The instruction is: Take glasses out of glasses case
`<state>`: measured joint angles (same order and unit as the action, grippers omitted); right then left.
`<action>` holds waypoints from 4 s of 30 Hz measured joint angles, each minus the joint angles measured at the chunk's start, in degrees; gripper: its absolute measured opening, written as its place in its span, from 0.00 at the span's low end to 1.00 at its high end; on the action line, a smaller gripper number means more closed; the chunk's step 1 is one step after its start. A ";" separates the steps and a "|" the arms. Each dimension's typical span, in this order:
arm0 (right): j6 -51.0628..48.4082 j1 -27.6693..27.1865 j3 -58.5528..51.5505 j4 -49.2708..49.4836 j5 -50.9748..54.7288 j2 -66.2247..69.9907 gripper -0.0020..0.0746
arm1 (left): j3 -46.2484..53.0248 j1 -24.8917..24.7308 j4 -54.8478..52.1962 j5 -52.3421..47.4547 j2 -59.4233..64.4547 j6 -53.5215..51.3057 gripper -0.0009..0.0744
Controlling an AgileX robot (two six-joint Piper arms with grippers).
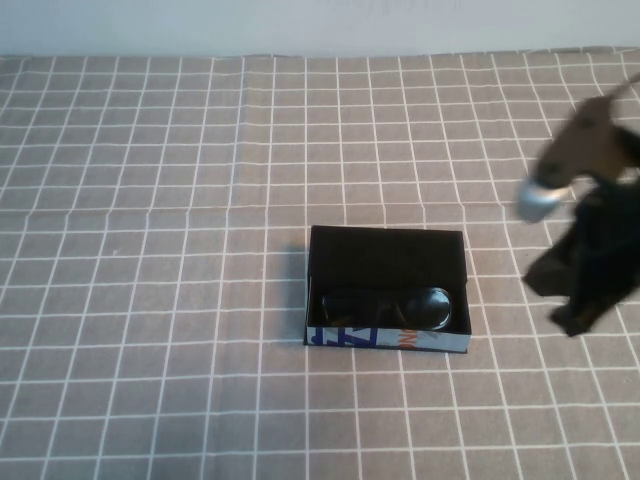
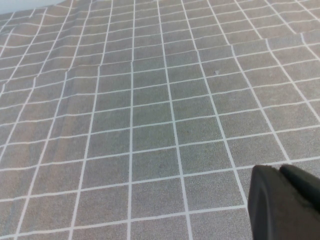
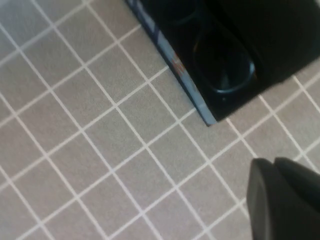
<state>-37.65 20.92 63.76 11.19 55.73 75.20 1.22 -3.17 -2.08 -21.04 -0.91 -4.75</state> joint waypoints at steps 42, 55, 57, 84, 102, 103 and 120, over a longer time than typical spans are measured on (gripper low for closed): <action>-15.15 12.50 28.82 -7.07 -0.56 43.40 0.47 | 0.00 0.00 0.00 0.00 0.00 0.00 0.01; -9.14 12.50 30.88 -7.19 3.90 41.37 0.10 | 0.00 0.00 0.00 0.00 0.00 0.00 0.01; -6.00 12.50 32.60 -8.96 8.33 40.11 0.10 | 0.00 0.00 0.00 0.00 0.00 0.00 0.01; 52.90 -1.89 -1.88 -15.81 0.67 10.01 0.10 | 0.00 0.00 0.00 0.00 0.00 0.00 0.01; 38.96 -1.97 -6.52 -13.97 -19.46 20.49 0.35 | 0.00 0.00 0.00 0.00 0.00 0.00 0.01; 38.96 -1.97 -6.33 -13.64 -19.22 20.49 0.36 | 0.00 0.00 0.00 0.00 0.00 0.00 0.01; 38.82 -0.63 -25.78 -10.13 -37.47 -24.65 0.02 | 0.00 0.00 0.00 0.00 0.00 0.00 0.01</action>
<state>1.17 20.29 37.98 1.06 18.25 50.54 1.22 -3.17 -2.08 -21.04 -0.91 -4.75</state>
